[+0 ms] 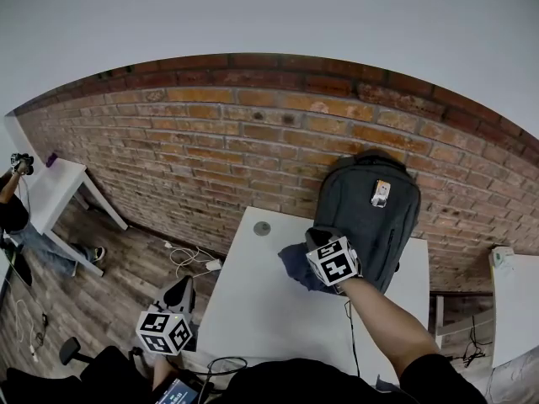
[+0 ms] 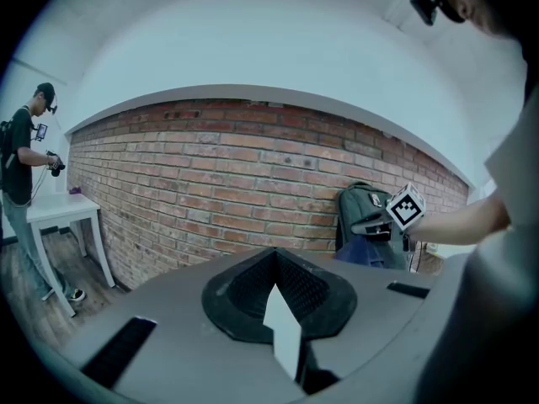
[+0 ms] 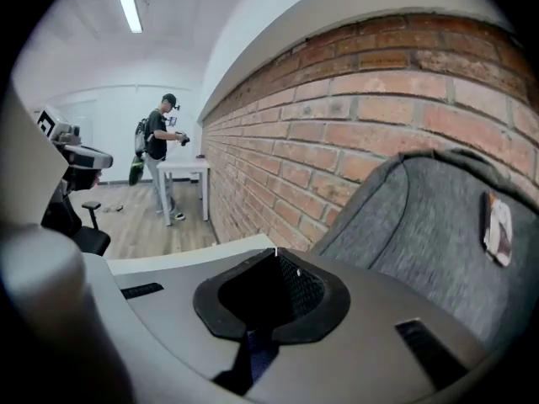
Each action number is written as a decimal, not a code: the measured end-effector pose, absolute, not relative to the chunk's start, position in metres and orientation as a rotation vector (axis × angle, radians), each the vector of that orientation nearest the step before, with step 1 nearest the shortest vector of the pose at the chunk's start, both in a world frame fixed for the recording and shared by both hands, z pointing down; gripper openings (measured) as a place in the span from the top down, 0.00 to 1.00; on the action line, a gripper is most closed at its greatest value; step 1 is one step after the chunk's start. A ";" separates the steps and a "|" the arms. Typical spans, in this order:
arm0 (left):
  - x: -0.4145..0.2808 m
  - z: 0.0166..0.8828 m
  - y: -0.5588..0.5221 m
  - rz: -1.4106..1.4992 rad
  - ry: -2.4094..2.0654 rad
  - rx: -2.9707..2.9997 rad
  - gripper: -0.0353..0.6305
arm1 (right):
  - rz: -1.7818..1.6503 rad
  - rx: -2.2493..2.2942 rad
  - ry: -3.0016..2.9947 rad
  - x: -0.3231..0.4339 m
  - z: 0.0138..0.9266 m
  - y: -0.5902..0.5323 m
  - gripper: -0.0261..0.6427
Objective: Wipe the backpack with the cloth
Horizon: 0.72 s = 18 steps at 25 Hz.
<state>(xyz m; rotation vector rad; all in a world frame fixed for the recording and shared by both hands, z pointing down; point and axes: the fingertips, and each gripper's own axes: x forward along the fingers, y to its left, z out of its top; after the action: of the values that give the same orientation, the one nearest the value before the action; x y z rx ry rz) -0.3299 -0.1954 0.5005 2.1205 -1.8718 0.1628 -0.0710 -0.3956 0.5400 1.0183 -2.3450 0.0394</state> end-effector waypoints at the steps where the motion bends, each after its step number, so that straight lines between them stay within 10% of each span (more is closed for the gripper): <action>1: -0.333 0.501 -0.194 0.162 -1.875 2.115 0.95 | 0.014 1.033 -2.345 -0.072 0.530 -0.404 0.95; 18: -0.360 0.514 -0.195 0.142 -1.852 2.098 0.95 | -0.106 1.396 -2.377 -0.028 0.369 -0.505 0.95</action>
<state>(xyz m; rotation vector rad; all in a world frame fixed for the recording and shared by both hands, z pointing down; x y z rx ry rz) -0.3595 -0.1953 0.5138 2.0982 -1.8520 0.1424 -0.0282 -0.5050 0.3685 1.3962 -2.3770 -0.1063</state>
